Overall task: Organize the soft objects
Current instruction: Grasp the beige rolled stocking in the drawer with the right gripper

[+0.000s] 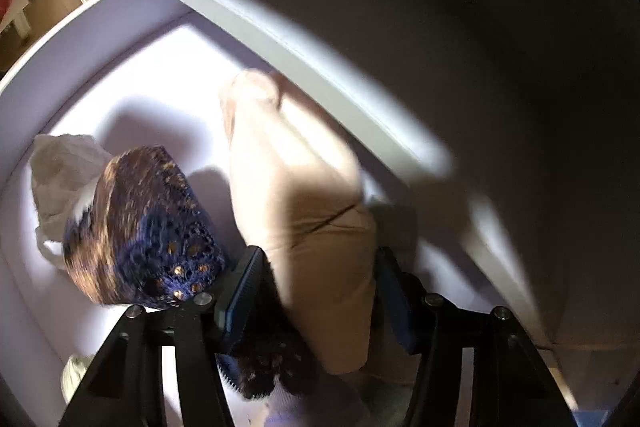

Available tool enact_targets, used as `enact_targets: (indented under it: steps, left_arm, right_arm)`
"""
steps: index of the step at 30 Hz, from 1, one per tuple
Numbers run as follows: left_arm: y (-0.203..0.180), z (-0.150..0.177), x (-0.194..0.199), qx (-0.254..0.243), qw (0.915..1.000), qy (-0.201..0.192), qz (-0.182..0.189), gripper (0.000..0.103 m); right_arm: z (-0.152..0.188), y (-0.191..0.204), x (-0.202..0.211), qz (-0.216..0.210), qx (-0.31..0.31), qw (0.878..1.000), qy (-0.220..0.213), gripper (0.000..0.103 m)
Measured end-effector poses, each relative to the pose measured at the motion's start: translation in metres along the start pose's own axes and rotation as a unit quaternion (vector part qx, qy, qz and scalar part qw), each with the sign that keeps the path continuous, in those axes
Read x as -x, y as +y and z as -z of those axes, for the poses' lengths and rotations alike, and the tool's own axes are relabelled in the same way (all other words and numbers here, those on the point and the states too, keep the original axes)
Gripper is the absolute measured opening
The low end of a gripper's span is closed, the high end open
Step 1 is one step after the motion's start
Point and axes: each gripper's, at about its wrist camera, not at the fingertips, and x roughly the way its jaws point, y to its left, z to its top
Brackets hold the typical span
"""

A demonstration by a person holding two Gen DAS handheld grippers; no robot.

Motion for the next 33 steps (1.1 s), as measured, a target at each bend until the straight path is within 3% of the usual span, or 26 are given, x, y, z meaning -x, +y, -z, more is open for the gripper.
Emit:
enact_targets:
  steps: [10,16,20,23,33]
  left_arm:
    - [-0.016,0.003,-0.015,-0.01,0.9999,0.003,-0.011,0.045]
    - [-0.014,0.004,-0.013,-0.005,0.9999,0.001,-0.016,0.045]
    - [-0.015,0.007,-0.014,-0.007,0.9998,-0.001,-0.021,0.045]
    - [-0.015,0.008,-0.015,-0.008,0.9996,-0.001,-0.026,0.045]
    - [-0.025,0.011,-0.018,-0.025,0.9983,-0.012,-0.052,0.045]
  right_arm:
    - [0.015,0.015,-0.004,-0.029,-0.006,0.998,0.055,0.054]
    - [0.03,0.013,0.004,-0.094,-0.074,0.987,0.103,0.056]
    - [0.027,-0.01,0.009,-0.124,-0.128,0.98,0.086,0.057]
    - [0.019,-0.025,0.014,-0.126,-0.147,0.979,0.066,0.066]
    - [-0.015,-0.015,-0.028,-0.152,-0.14,0.975,0.08,0.068]
